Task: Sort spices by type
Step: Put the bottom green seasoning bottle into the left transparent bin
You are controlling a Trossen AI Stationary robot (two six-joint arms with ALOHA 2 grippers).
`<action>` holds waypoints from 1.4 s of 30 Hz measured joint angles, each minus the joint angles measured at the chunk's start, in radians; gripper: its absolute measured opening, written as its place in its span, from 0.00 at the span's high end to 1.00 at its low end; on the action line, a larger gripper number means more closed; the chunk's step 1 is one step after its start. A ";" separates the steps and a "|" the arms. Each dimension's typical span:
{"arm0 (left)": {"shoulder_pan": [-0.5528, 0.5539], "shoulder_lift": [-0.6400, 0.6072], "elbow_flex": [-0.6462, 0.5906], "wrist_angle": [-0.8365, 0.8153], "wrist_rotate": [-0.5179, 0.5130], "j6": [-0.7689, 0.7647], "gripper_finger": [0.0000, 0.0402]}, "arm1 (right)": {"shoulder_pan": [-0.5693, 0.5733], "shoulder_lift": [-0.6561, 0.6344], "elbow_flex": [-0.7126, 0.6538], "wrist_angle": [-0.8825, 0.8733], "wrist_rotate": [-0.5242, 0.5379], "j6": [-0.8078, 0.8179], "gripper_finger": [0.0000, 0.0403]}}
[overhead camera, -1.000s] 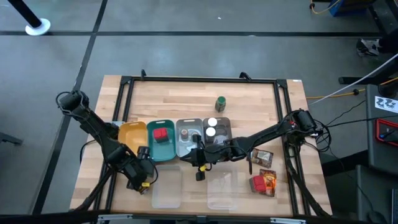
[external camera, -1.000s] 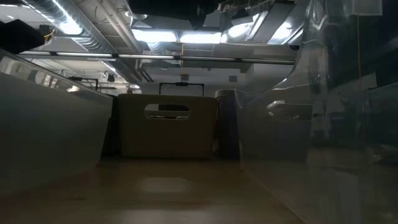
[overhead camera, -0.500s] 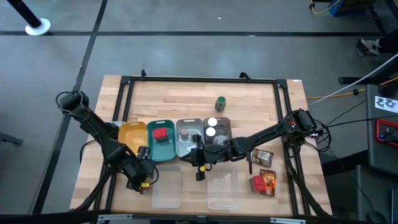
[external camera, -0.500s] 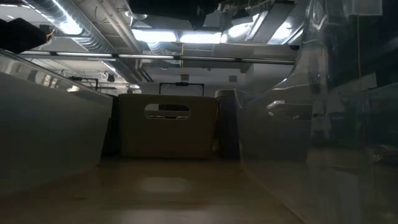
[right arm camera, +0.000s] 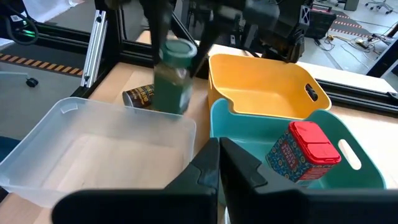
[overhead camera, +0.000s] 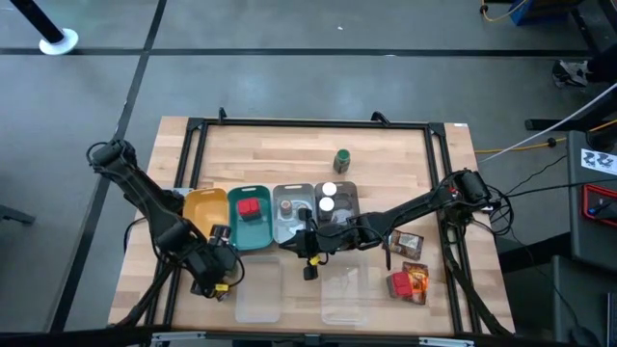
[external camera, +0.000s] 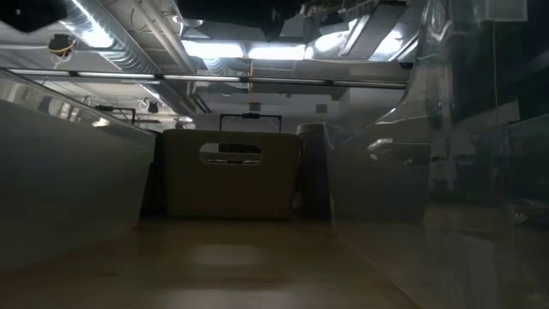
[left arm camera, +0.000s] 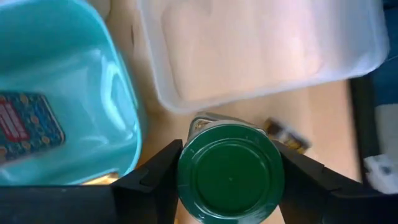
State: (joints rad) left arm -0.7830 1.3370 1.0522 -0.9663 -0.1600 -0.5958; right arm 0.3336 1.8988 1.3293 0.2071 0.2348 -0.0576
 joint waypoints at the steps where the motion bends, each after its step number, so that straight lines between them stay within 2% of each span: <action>1: 0.000 0.000 0.018 -0.005 0.000 0.000 0.53 | 0.000 0.000 0.000 0.000 0.000 0.000 0.96; 12: 0.011 0.000 0.144 -0.011 -0.025 0.022 0.52 | 0.000 -0.028 0.002 -0.017 0.000 0.000 0.96; 18: 0.053 0.002 0.139 0.072 -0.088 0.009 0.51 | 0.000 -0.030 0.001 -0.032 -0.001 0.000 0.96; 23: 0.097 0.020 0.105 0.149 -0.097 -0.031 0.52 | 0.000 -0.030 0.001 -0.033 -0.001 0.000 0.96; 31: 0.125 0.107 0.037 0.171 -0.093 -0.047 0.51 | 0.000 -0.030 0.001 -0.033 -0.001 0.000 0.96; 42: 0.137 0.235 0.035 0.177 -0.090 0.007 0.49 | 0.000 -0.048 0.000 -0.060 0.000 0.000 0.96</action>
State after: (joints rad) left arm -0.6460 1.5718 1.0875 -0.7891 -0.2501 -0.5883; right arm 0.3336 1.8505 1.3293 0.1468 0.2344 -0.0576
